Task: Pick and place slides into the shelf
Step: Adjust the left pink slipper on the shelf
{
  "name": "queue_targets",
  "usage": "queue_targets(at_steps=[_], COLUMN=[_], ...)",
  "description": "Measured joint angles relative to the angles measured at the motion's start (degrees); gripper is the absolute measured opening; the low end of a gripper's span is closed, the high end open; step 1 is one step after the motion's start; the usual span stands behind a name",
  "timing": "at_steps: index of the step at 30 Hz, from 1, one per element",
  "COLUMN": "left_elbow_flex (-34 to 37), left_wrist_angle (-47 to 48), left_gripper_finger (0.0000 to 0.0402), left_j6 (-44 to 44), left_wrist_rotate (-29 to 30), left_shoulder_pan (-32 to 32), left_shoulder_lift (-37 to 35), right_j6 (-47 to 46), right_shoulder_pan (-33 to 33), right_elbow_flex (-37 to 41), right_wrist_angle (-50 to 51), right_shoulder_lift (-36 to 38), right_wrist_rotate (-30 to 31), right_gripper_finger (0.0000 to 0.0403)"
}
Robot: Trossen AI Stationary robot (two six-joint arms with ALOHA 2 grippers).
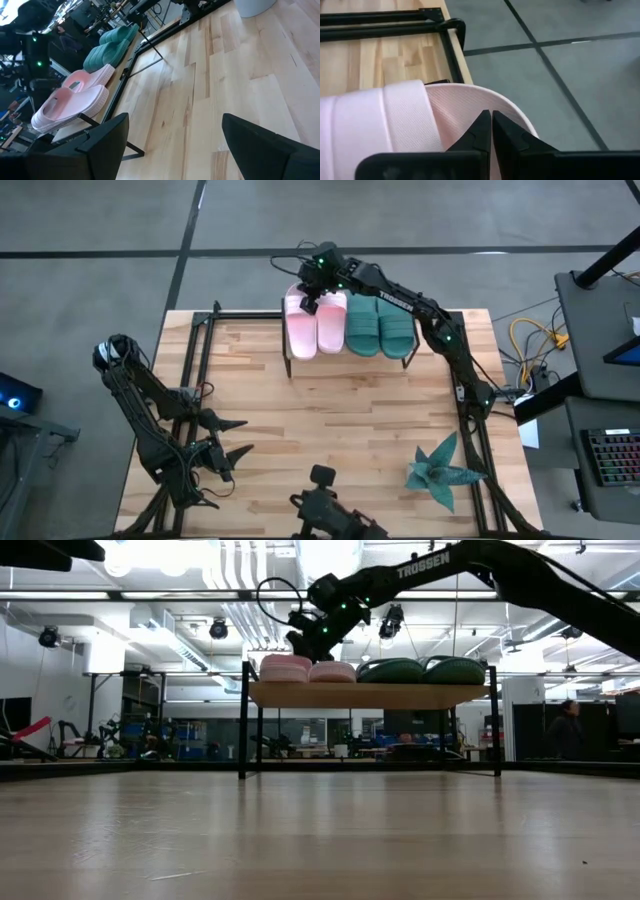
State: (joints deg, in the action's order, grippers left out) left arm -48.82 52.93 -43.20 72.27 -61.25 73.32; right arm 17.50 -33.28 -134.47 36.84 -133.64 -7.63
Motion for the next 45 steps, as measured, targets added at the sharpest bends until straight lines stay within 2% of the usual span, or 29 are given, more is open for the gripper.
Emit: queue_targets(at_steps=[22,39,45], left_elbow_flex=[0.3,0.4,0.4], left_wrist_angle=[0.0,0.0,0.0], left_gripper_finger=[0.0303,0.0303,0.0303], left_j6=[0.0,0.0,0.0], left_wrist_rotate=[0.3,0.3,0.4], left_shoulder_pan=[0.0,0.0,0.0], left_shoulder_lift=[0.0,0.0,0.0], right_j6=[-0.9,-1.0,0.3], right_shoulder_pan=[-1.0,-0.8,0.4], right_elbow_flex=[-0.3,-0.4,-0.2], right_wrist_angle=[2.4,3.5,2.9], right_shoulder_lift=[-3.1,-1.9,-0.2], right_wrist_rotate=[1.0,1.8,3.9], right_gripper_finger=[0.0008,0.0009,0.0038])
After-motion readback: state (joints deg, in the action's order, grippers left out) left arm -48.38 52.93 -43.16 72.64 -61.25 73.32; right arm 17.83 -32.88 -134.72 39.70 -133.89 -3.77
